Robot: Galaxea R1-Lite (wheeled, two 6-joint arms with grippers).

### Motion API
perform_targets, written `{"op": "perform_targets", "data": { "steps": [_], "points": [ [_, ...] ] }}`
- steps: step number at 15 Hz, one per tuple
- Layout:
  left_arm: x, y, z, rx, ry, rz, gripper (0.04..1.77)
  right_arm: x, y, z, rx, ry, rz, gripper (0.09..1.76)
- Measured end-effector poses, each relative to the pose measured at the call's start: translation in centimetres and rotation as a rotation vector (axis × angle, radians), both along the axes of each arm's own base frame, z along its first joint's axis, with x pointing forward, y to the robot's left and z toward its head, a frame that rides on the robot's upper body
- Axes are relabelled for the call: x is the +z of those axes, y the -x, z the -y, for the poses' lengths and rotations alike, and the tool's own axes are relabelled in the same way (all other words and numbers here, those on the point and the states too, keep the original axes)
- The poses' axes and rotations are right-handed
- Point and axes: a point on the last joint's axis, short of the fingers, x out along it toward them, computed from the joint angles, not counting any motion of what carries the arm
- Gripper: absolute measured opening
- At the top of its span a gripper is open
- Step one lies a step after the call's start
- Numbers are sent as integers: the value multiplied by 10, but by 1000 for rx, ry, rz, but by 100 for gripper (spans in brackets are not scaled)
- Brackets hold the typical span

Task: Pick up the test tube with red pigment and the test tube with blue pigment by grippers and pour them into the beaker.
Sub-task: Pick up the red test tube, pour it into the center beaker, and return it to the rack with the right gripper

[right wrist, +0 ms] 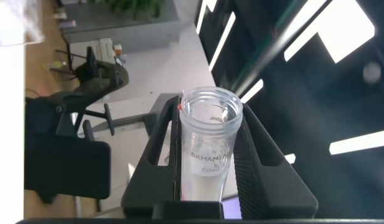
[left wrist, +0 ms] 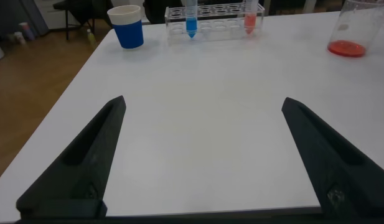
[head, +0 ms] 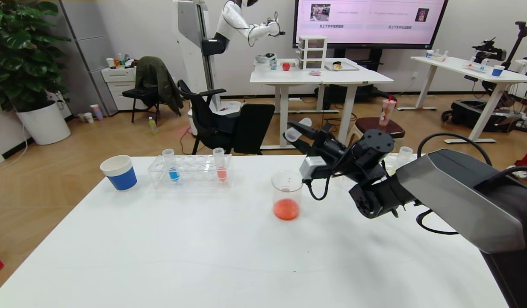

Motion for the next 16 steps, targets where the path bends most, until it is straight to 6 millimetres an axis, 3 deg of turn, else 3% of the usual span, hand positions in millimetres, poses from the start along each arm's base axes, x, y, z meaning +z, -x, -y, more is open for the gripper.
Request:
{"op": "perform_targets", "data": {
  "steps": [4, 6, 8, 12, 16],
  "points": [
    [0, 0, 0, 0, 0, 0, 175, 37, 23, -4, -69, -474, -324, 50],
    [0, 0, 0, 0, 0, 0, 175, 50, 32, 5, -99, -709, -466, 50],
    [0, 0, 0, 0, 0, 0, 175, 53, 39, 22, -160, -882, -609, 50],
    [0, 0, 0, 0, 0, 0, 175, 50, 61, 72, -337, -1038, -909, 50],
    [0, 0, 0, 0, 0, 0, 175, 74, 81, 116, -379, -1118, -914, 50]
  ]
}}
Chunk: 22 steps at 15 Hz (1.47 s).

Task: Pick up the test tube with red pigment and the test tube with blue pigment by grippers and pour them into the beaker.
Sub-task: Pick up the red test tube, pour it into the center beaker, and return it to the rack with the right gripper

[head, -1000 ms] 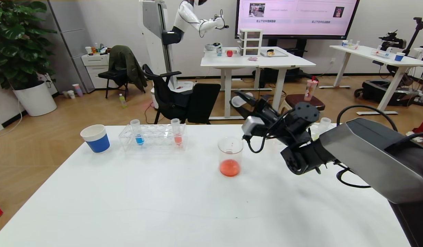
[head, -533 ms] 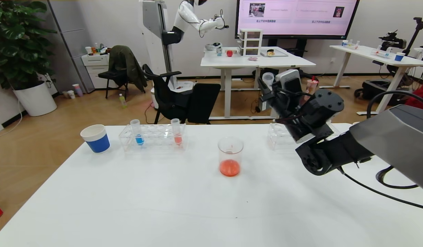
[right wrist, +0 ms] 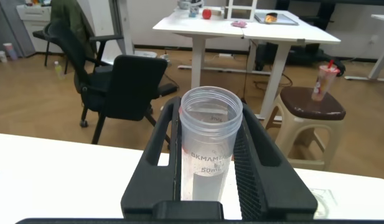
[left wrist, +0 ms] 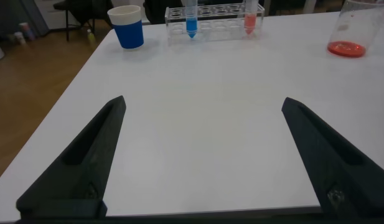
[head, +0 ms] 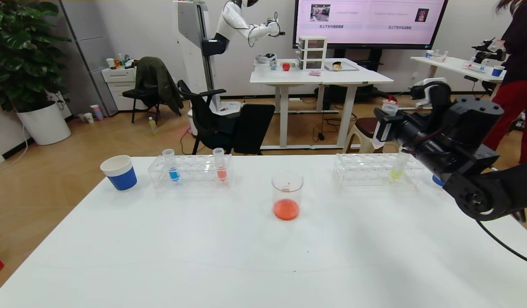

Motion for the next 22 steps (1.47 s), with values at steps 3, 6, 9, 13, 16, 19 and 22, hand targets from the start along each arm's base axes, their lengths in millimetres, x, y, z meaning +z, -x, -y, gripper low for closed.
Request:
{"op": "perform_targets", "data": {
  "steps": [3, 6, 9, 13, 16, 19, 22],
  "points": [
    [0, 0, 0, 0, 0, 0, 175, 12, 8, 42, -46, 17, -47, 50],
    [0, 0, 0, 0, 0, 0, 175, 33, 12, 102, -156, 20, -44, 50],
    [0, 0, 0, 0, 0, 0, 175, 32, 12, 158, -283, 47, -51, 50],
    [0, 0, 0, 0, 0, 0, 175, 6, 3, 190, -362, 61, -100, 50],
    [0, 0, 0, 0, 0, 0, 175, -19, -9, 200, -376, 60, -89, 50],
    [0, 0, 0, 0, 0, 0, 175, -50, -22, 208, -382, 55, -113, 50],
    [0, 0, 0, 0, 0, 0, 175, -75, -31, 213, -382, 50, -127, 50]
  ]
}}
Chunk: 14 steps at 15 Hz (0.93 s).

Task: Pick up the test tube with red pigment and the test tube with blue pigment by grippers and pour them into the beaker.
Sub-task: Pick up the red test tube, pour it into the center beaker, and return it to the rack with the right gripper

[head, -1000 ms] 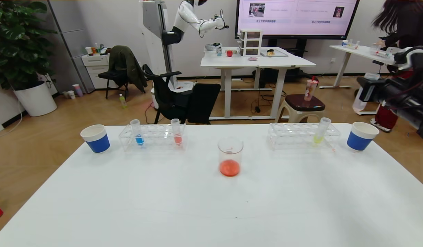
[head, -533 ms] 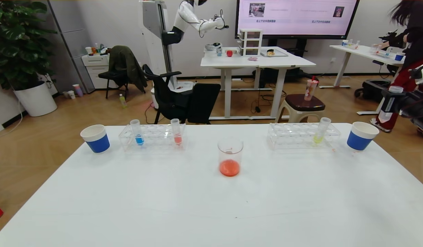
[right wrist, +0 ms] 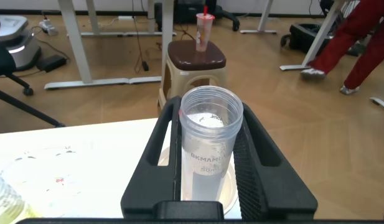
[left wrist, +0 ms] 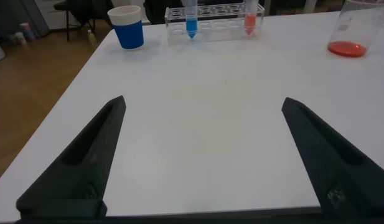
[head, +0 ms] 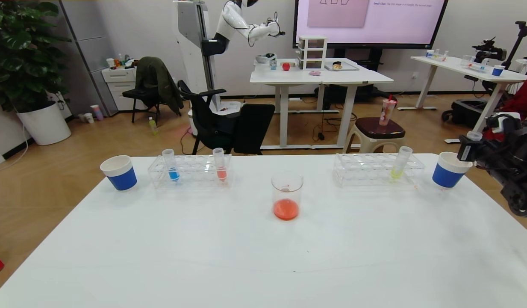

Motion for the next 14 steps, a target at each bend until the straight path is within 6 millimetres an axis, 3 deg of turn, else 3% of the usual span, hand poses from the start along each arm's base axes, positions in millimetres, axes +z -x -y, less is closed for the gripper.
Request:
{"op": "perform_targets", "data": {
  "steps": [5, 6, 8, 9, 10, 14],
  "points": [
    [0, 0, 0, 0, 0, 0, 175, -29, -6, 4, 0, -41, -19, 53],
    [0, 0, 0, 0, 0, 0, 175, -30, -7, 3, 3, -49, -20, 71],
    [0, 0, 0, 0, 0, 0, 175, -31, -7, 0, 6, -52, -23, 142],
    [0, 0, 0, 0, 0, 0, 175, -32, -7, 0, 5, -52, -24, 166],
    [0, 0, 0, 0, 0, 0, 175, -31, -7, 0, 4, -53, -23, 174],
    [0, 0, 0, 0, 0, 0, 175, -12, -7, -17, 43, -41, 15, 174]
  ]
}}
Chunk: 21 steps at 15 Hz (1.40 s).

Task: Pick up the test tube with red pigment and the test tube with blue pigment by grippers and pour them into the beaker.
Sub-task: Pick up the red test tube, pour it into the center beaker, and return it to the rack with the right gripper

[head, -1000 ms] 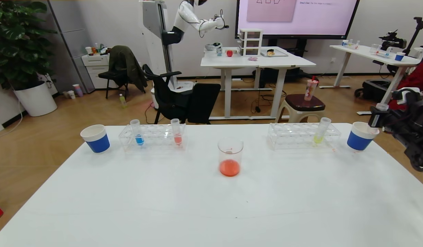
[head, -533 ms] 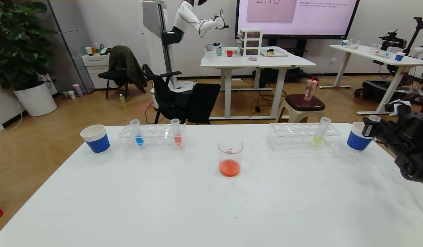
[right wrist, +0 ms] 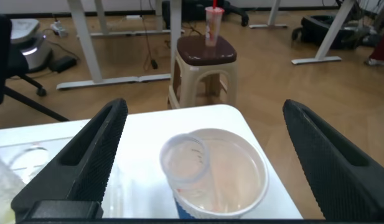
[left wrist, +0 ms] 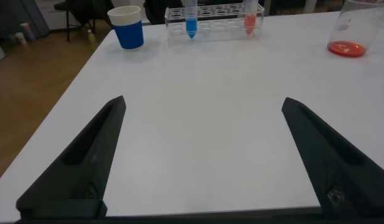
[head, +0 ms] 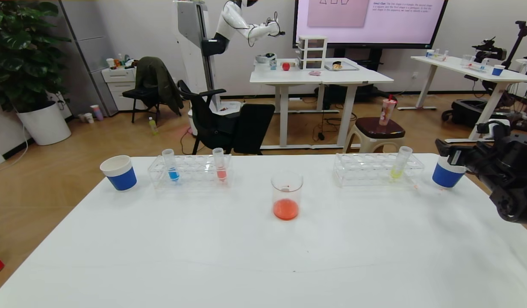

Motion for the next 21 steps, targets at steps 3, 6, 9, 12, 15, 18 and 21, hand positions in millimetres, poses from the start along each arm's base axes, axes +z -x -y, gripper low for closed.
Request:
{"op": "perform_targets", "data": {
  "steps": [3, 6, 9, 12, 15, 18, 21],
  "points": [
    [0, 0, 0, 0, 0, 0, 175, 37, 3, -51, 114, 11, 54, 174],
    [0, 0, 0, 0, 0, 0, 175, 69, 23, -116, 260, 8, 70, 174],
    [0, 0, 0, 0, 0, 0, 175, 93, 52, -140, 288, 8, 115, 174],
    [0, 0, 0, 0, 0, 0, 175, 130, 102, -147, 312, 18, 205, 174],
    [0, 0, 0, 0, 0, 0, 175, 170, 171, -147, 320, 43, 337, 174],
    [0, 0, 0, 0, 0, 0, 175, 192, 253, -140, 319, 66, 425, 174],
    [0, 0, 0, 0, 0, 0, 175, 189, 336, -132, 317, 75, 453, 174]
  ]
}}
